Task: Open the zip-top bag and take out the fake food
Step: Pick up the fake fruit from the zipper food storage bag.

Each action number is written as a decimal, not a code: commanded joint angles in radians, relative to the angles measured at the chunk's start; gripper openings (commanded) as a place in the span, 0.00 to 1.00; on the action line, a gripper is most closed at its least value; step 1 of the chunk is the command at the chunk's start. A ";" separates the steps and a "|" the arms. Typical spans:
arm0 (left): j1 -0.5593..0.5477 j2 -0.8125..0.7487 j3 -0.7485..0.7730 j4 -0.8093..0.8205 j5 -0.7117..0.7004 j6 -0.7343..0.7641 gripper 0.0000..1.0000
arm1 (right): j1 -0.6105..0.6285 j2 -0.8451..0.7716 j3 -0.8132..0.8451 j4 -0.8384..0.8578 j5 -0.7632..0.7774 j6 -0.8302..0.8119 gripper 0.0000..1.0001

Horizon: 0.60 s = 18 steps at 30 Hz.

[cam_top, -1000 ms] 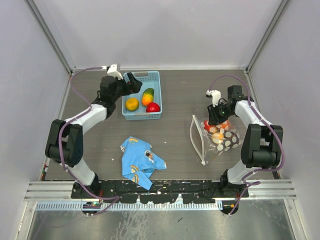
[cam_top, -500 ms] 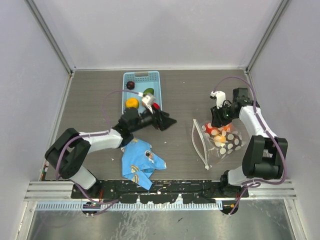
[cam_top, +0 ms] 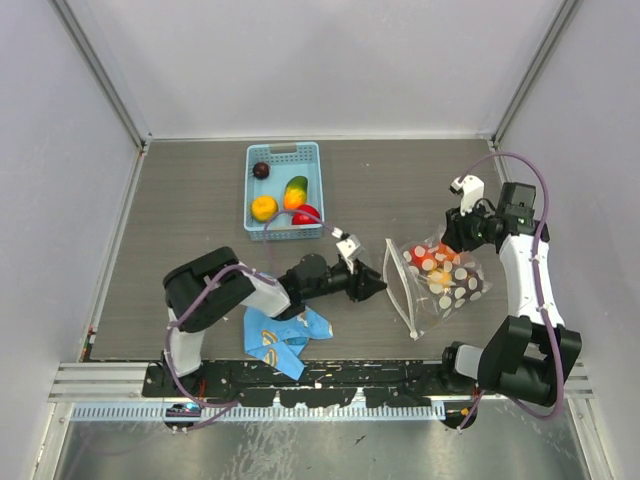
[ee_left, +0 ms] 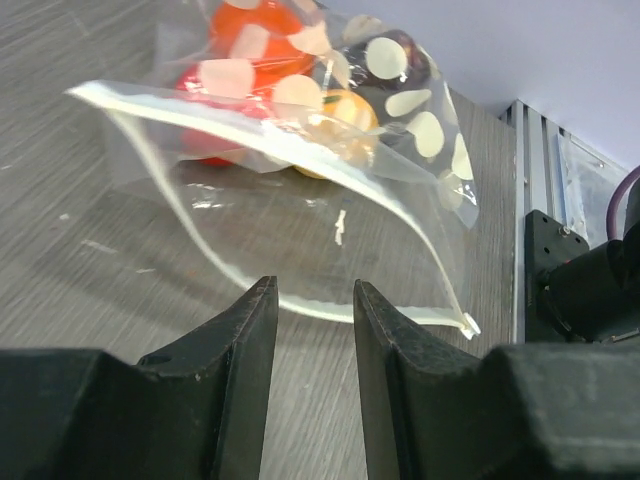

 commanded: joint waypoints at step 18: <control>-0.095 0.290 0.246 0.209 -0.078 0.305 0.50 | 0.042 0.101 -0.096 0.117 0.010 -0.021 0.35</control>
